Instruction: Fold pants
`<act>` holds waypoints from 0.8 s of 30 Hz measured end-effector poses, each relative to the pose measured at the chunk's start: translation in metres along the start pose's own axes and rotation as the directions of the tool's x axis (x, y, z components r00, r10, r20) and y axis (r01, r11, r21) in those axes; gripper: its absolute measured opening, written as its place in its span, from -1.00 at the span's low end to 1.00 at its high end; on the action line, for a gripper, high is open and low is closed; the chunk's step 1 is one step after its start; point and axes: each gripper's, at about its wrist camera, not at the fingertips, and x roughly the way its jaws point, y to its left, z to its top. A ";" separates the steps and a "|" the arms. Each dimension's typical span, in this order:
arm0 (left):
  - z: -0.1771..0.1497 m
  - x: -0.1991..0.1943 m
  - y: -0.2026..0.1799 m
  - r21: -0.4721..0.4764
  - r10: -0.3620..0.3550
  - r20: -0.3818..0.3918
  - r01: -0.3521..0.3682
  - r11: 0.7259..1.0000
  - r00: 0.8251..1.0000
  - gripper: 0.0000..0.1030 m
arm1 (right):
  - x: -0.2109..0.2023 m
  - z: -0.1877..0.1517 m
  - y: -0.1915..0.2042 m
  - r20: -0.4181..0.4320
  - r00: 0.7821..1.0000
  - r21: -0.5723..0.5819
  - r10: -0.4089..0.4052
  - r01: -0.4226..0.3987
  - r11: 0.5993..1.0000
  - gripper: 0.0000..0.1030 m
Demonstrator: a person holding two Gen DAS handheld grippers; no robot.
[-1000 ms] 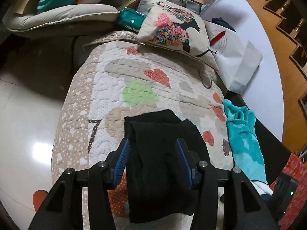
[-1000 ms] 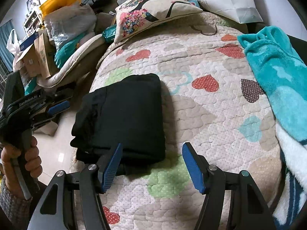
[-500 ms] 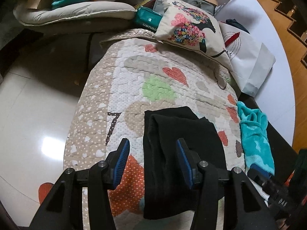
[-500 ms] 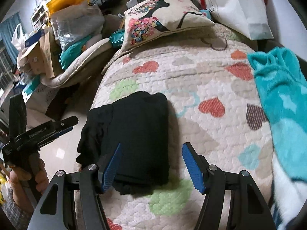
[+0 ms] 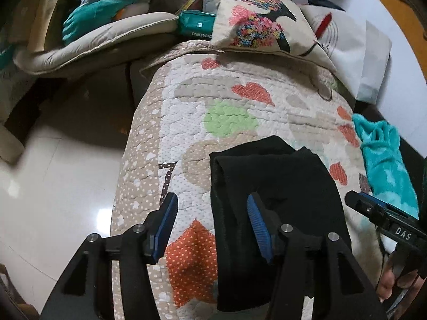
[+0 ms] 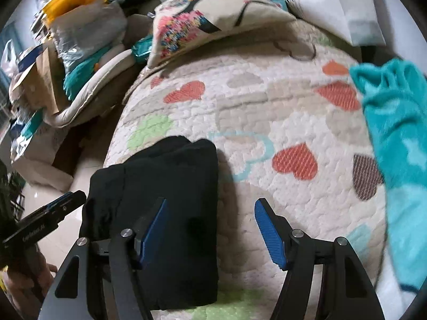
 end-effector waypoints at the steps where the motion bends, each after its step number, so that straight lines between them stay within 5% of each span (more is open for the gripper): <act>1: 0.000 -0.001 -0.003 0.013 0.007 0.005 -0.007 1.000 1.000 0.04 | 0.001 -0.001 0.002 -0.001 1.000 -0.003 0.000 0.000 1.000 0.39; 9: 0.002 -0.003 -0.017 0.084 0.070 0.032 -0.072 0.994 0.997 0.07 | 0.003 -0.005 0.016 0.027 0.999 -0.061 -0.033 0.035 0.998 0.39; 24: 0.000 0.001 -0.017 0.081 0.073 0.005 -0.073 0.994 0.997 0.07 | 0.008 -0.013 0.012 0.008 0.999 -0.034 -0.041 0.041 0.999 0.41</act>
